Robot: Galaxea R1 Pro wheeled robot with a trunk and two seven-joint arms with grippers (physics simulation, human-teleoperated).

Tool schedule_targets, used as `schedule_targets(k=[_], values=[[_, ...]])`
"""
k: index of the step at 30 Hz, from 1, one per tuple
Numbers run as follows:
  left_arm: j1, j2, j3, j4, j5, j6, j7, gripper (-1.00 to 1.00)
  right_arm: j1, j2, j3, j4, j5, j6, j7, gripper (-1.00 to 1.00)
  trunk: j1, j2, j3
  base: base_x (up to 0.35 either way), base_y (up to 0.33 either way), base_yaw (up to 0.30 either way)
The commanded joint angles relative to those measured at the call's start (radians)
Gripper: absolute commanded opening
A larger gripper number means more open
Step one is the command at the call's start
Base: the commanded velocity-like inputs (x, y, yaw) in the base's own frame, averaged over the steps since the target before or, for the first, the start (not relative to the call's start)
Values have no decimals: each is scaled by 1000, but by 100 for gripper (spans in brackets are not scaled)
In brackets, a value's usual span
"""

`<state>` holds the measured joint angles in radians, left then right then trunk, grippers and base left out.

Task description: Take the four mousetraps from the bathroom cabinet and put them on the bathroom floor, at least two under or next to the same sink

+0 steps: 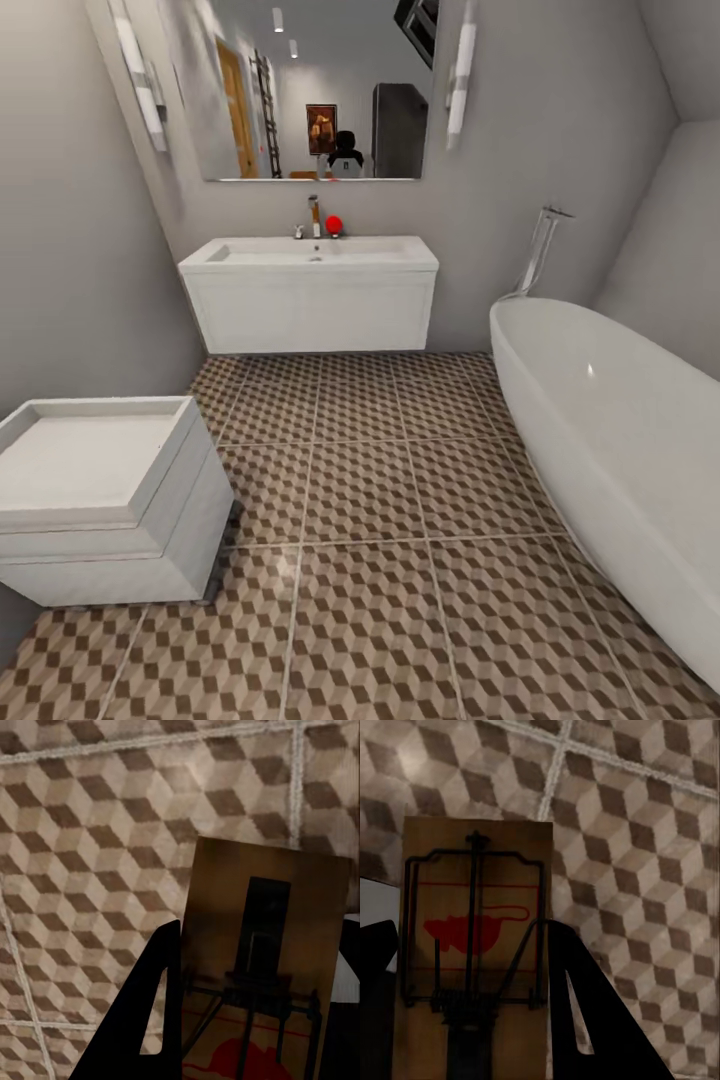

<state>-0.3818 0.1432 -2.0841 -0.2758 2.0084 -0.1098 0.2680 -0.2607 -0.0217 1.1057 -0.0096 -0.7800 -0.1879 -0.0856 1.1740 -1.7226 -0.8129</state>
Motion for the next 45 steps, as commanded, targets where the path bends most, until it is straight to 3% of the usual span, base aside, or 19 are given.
schedule_targets(k=[1,45], values=[[-2,4,-8,-5,6,-7,8,-100,0,2,8,-1,-8,-2,-3,-100,1,0,-1,329,0,0],[-2,19,-8,-5,6,-5,7,-100,0,5,10,0,-13,1,-3,-100,1,0,-1,335,0,0]])
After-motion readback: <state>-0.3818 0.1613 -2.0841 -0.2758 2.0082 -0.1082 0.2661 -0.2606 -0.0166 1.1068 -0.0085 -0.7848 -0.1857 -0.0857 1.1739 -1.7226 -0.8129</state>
